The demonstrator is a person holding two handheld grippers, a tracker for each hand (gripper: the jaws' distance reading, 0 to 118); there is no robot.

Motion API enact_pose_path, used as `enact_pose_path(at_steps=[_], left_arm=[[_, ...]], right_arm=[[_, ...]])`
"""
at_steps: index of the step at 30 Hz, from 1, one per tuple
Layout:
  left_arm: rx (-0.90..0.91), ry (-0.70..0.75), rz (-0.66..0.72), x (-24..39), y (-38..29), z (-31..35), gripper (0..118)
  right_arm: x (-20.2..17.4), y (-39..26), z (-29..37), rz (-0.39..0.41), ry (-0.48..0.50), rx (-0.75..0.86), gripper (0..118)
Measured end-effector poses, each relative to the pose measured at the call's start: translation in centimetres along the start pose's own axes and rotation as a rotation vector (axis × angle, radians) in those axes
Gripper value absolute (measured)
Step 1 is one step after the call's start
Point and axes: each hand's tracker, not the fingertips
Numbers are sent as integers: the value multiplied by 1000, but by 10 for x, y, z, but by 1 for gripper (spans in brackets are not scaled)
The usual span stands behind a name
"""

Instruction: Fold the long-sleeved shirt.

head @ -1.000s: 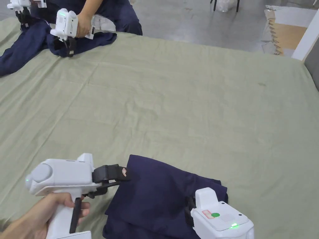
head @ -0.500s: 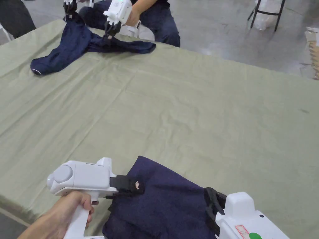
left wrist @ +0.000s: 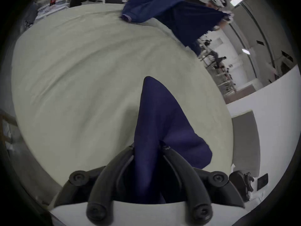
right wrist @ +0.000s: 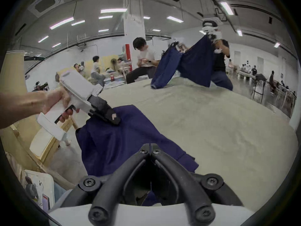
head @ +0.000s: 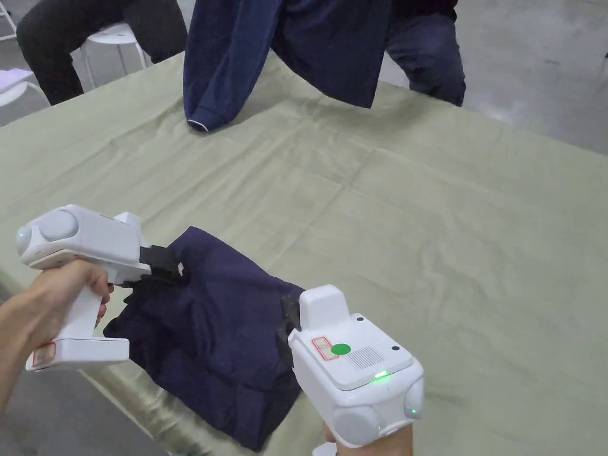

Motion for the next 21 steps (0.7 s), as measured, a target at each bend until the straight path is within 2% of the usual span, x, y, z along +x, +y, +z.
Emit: enact_pose_path(at_steps=[1, 2, 3, 4, 5, 8, 11, 12, 13, 14, 15, 16, 18, 19, 21], left_arm=[[-22, -16, -3, -1, -1, -2, 37], [-26, -23, -14, 1, -6, -1, 60], [26, -3, -40, -1, -6, -2, 95], [63, 30, -72, 4, -9, 2, 110], [111, 91, -100, 11, -14, 8, 109], [366, 105, -149, 34, -36, 48, 106], [532, 226, -248, 79, -76, 73, 107], [577, 258, -275, 97, -91, 79, 104], [598, 252, -292, 112, -104, 86, 93], [701, 244, -300, 127, -126, 90, 75], [757, 235, -327, 144, -144, 91, 33], [744, 208, -360, 158, -157, 91, 9], [800, 125, -346, 194, -189, 91, 6], [813, 80, -382, 209, -204, 84, 5], [825, 85, -501, 255, -230, 75, 5]], right_arm=[[-1, 0, -4, -8, 9, -8, 0], [-1, 0, -2, -16, 15, -13, 0], [-1, 0, -1, -17, 14, -14, 0], [0, 0, 2, -23, 15, -11, 0], [3, -1, 8, -34, 25, -5, 0], [8, -2, 30, -43, 21, 11, 0], [12, 1, 61, -36, 1, 57, 0], [15, 1, 73, -37, -14, 84, 0], [19, 2, 85, -45, -9, 90, 0], [22, 2, 101, -38, -40, 135, 0], [27, 3, 117, -30, -82, 160, 0], [35, 2, 133, -47, -99, 182, 0], [53, -4, 176, -54, -124, 261, 0], [64, -7, 194, -66, -183, 278, 0], [91, -15, 240, -57, -293, 333, 0]])
